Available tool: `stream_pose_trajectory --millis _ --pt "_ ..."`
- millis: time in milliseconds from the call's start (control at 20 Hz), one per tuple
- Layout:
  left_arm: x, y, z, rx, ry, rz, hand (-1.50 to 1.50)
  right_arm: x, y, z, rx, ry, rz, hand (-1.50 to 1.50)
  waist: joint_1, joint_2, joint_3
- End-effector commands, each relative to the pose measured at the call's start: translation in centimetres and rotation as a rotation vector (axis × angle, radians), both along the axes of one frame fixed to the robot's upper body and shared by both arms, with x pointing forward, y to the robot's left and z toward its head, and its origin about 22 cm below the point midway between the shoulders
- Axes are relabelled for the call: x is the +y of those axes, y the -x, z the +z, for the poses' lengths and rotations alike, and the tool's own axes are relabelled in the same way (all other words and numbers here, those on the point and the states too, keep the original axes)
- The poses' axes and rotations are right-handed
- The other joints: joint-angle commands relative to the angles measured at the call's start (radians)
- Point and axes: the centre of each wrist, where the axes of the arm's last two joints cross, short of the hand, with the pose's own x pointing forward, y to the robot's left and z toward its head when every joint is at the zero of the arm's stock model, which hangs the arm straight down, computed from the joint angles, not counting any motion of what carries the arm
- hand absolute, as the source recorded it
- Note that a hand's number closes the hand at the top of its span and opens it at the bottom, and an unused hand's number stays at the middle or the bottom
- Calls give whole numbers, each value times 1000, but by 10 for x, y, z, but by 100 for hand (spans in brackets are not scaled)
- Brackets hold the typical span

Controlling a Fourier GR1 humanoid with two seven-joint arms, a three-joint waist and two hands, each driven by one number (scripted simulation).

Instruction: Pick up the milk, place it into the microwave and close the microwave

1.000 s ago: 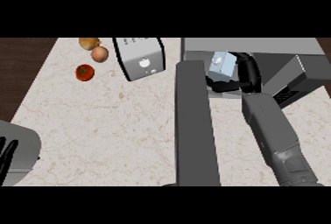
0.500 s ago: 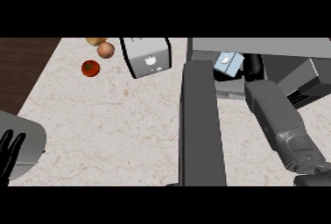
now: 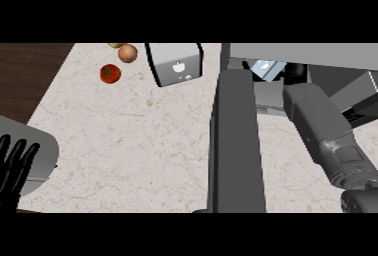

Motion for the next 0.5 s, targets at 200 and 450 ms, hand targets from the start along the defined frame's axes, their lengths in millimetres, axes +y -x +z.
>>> stream_pose_trajectory --millis 200,450 --pt "-2 -5 5 -9 -50 -14 -150 -23 -4 13 -33 220 -273 -150 50 31 -5" --pt "-9 -17 11 -10 -83 -33 -150 -5 -6 11 -24 272 -320 -150 57 39 -2"
